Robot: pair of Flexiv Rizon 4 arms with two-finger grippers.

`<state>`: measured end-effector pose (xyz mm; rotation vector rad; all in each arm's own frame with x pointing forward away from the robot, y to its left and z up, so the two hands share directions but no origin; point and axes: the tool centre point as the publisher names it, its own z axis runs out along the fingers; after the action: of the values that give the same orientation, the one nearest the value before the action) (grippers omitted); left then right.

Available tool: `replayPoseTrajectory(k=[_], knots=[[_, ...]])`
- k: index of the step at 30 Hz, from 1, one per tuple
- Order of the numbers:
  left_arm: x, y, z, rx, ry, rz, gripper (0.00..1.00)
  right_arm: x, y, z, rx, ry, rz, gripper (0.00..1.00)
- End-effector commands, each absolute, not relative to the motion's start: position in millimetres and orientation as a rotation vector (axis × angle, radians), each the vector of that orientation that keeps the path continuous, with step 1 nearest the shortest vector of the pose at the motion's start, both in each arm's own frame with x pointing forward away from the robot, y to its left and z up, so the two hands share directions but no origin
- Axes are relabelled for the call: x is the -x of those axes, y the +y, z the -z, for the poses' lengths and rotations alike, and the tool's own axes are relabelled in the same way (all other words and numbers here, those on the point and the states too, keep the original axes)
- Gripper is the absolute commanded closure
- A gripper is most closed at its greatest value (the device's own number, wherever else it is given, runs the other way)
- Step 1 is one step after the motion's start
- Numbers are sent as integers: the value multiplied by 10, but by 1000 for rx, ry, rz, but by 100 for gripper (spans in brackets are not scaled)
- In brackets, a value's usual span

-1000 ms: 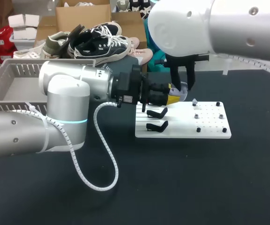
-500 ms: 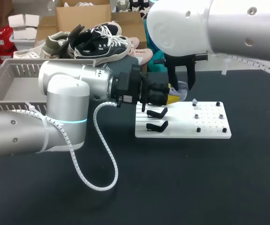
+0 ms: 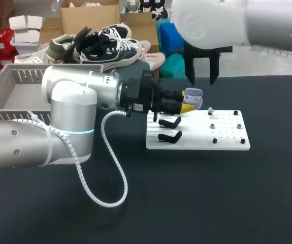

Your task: Pick up each earbud case from the left stands, insert the matching earbuds, close the lid, and place the case in the box.

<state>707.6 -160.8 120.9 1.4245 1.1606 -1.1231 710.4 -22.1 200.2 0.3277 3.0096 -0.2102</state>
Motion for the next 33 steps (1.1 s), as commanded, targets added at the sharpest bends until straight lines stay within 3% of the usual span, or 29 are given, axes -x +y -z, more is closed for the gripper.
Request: replayPoseTrajectory(k=[1,15,33], knots=[[-7066,-1606,-1209,-1423,1161,1120,100,-7013,-568,-1929,-343,2886,32,56],[-7066,-1606,-1209,-1423,1161,1120,100,-7451,-892,-1592,-434,2898,-131,56],[-6987,-1436,-1119,-1398,1167,1083,100,-7825,-765,-1058,-516,2997,-125,55]])
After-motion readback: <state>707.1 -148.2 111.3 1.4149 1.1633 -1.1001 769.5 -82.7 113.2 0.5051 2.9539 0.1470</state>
